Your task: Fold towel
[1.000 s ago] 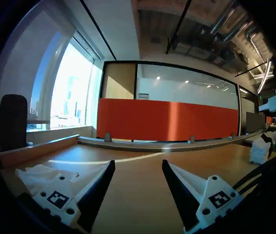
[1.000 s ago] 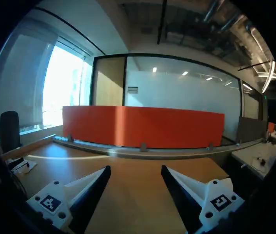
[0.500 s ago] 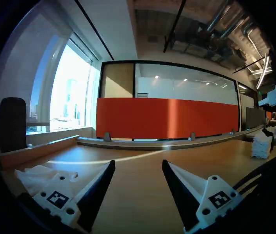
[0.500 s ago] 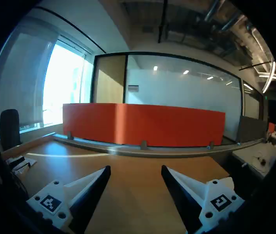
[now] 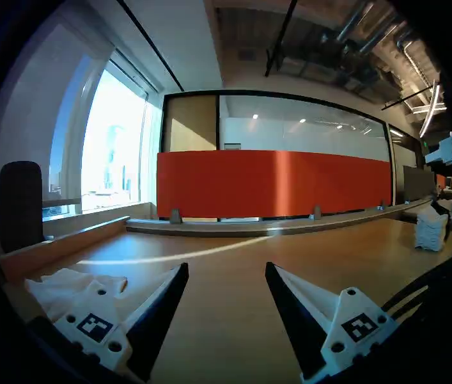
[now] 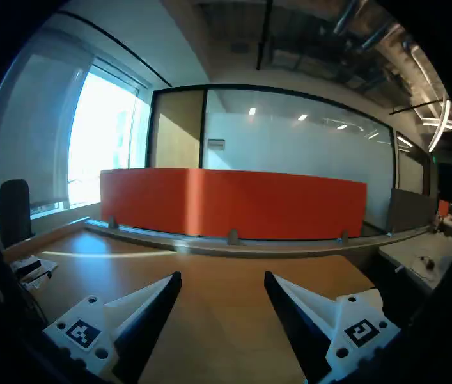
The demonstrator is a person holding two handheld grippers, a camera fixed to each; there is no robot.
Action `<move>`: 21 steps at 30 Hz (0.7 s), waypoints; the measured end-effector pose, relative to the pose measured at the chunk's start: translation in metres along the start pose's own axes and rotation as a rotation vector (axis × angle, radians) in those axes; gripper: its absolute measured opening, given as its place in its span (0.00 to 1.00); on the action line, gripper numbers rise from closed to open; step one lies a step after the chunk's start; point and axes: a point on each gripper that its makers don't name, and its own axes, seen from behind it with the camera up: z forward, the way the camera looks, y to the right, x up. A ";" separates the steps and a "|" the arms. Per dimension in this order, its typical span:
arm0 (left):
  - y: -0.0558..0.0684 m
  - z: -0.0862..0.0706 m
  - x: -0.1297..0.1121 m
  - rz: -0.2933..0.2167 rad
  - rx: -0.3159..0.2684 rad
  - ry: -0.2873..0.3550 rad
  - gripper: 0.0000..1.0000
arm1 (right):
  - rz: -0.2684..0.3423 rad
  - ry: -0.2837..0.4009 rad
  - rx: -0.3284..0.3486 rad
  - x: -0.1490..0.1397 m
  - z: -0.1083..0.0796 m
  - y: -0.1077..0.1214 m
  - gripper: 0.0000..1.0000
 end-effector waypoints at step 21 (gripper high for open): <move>-0.001 0.001 -0.002 0.004 0.002 -0.005 0.98 | 0.002 0.079 -0.048 0.000 -0.001 0.037 1.00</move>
